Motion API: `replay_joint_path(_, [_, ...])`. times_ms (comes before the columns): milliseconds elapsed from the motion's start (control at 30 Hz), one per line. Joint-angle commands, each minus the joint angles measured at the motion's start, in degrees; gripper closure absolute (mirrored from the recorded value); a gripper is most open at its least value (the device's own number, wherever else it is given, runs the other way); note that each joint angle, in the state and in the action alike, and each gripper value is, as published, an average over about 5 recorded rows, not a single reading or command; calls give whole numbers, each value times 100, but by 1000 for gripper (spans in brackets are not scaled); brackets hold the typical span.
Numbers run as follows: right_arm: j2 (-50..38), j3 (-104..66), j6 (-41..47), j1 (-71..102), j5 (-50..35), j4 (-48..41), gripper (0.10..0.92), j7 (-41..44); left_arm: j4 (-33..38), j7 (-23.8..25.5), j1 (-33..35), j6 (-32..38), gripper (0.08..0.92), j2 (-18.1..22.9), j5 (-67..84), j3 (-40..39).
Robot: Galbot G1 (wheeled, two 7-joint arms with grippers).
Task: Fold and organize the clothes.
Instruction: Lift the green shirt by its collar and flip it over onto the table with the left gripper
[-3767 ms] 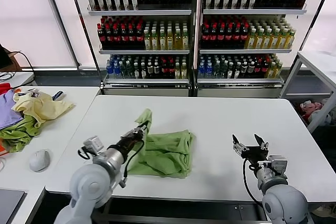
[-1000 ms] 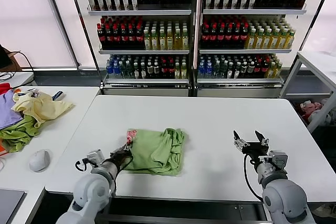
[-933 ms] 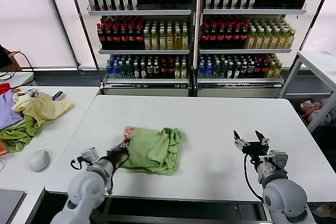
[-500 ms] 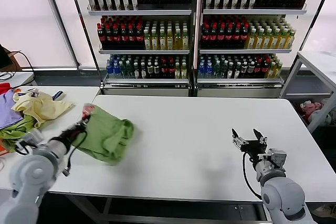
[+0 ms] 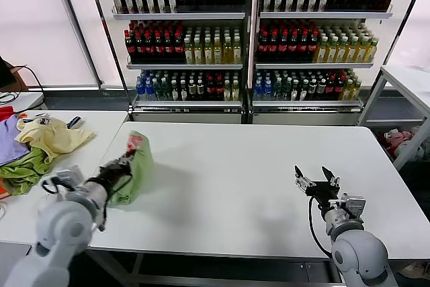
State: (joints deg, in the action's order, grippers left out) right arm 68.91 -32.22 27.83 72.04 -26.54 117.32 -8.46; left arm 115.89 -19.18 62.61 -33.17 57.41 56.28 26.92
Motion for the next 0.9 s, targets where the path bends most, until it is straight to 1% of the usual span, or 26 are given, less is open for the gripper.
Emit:
replay_joint_path(33, [75,-6,-3,29,48,23,203,-2,-455,-56,-622,-14,888,1583,-2333,-2367])
replay_joint_path(200, [142,6,-2,43,132,22,203,2,-1176,-35,-1062,-12,888,1880,-2740,-2793])
replay_joint_path(333, [169,12,-3,48,168,16,203,7,-1677,-16,-1269,-3,888,2079,-3124,-3049])
replay_joint_path(400, [171,14,-1,39,176,11,203,8,-1738,-13,-1326,39,888,2170,-3169,-3091])
replay_joint_path(500, [172,22,4,18,179,13,203,11,-1724,41,-1373,302,881,2254,-3261,-3115])
replay_joint_path(600, [173,42,7,-5,184,23,203,20,-1558,146,-1339,651,833,2237,-3218,-3114])
replay_joint_path(700, [176,93,9,-46,197,21,203,32,-1252,243,-1192,949,752,2156,-3118,-3088])
replay_joint_path(800, [191,220,10,-119,204,-2,203,28,-839,349,-894,1114,665,2036,-2961,-2943])
replay_joint_path(900, [251,524,0,-224,217,-80,203,-12,-413,390,-461,1180,579,1889,-2889,-2604])
